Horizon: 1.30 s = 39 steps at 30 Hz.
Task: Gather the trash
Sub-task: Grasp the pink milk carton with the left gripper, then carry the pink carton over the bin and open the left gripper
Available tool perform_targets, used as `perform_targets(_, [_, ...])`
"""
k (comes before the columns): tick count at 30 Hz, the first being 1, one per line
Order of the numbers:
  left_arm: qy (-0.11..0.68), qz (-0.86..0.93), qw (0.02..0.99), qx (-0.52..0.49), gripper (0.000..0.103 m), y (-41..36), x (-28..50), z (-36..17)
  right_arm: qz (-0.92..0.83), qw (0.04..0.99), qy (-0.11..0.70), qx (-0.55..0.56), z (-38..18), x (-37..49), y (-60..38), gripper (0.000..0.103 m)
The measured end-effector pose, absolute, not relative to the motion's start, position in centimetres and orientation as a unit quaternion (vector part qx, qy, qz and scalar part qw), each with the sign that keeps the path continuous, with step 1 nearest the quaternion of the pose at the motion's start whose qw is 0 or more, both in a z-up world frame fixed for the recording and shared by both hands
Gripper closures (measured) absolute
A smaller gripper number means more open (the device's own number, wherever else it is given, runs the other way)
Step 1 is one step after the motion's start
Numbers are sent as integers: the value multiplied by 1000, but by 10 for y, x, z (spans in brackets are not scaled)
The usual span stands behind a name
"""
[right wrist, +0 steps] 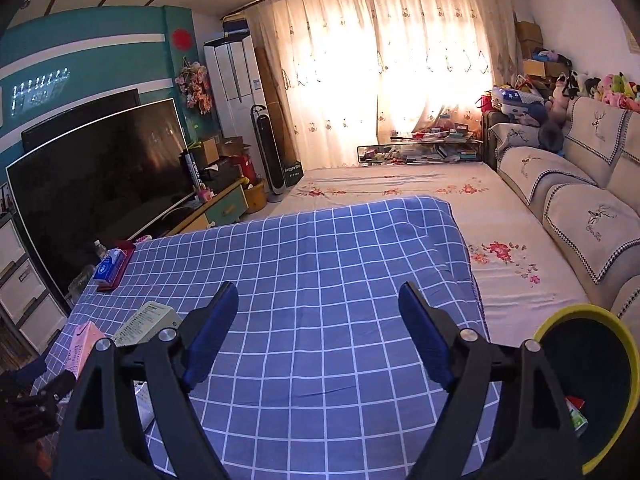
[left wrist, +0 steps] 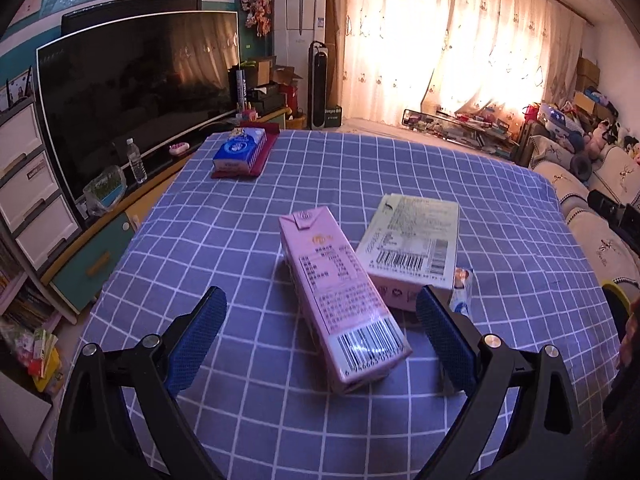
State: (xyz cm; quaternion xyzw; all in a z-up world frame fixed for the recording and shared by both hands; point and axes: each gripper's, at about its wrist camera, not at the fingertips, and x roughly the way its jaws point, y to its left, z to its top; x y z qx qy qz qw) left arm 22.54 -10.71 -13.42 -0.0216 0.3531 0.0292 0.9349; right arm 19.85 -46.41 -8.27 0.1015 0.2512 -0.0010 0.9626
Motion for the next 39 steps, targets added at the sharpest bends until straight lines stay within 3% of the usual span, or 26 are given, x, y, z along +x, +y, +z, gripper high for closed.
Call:
perform_targets(5, [377, 35, 925, -31, 15, -105, 230, -146, 0, 962, 254, 101, -83, 198, -465, 25])
perform_targets(7, [393, 34, 918, -39, 24, -102, 232, -153, 1, 961, 257, 102, -84, 199, -465, 25])
perform_targets(10, [399, 34, 915, -46, 29, -94, 233, -158, 2, 960, 259, 102, -85, 200, -463, 25])
perform_targets(24, [386, 49, 918, -71, 30, -43, 234, -156, 10, 957, 274, 99, -89, 205, -456, 24])
perform_targets(26, [388, 36, 918, -77, 34, -44, 236, -157, 11, 956, 276, 99, -90, 205, -455, 24])
perform_targets(28, [388, 22, 918, -83, 51, -44, 236, -157, 12, 956, 276, 98, -89, 205, -454, 24])
perform_targets(29, [387, 17, 918, -84, 54, -45, 237, -157, 13, 956, 276, 99, -89, 205, -454, 24])
perform_targets(39, [337, 15, 941, -23, 63, -54, 224, -113, 16, 955, 277, 101, -89, 205, -453, 24])
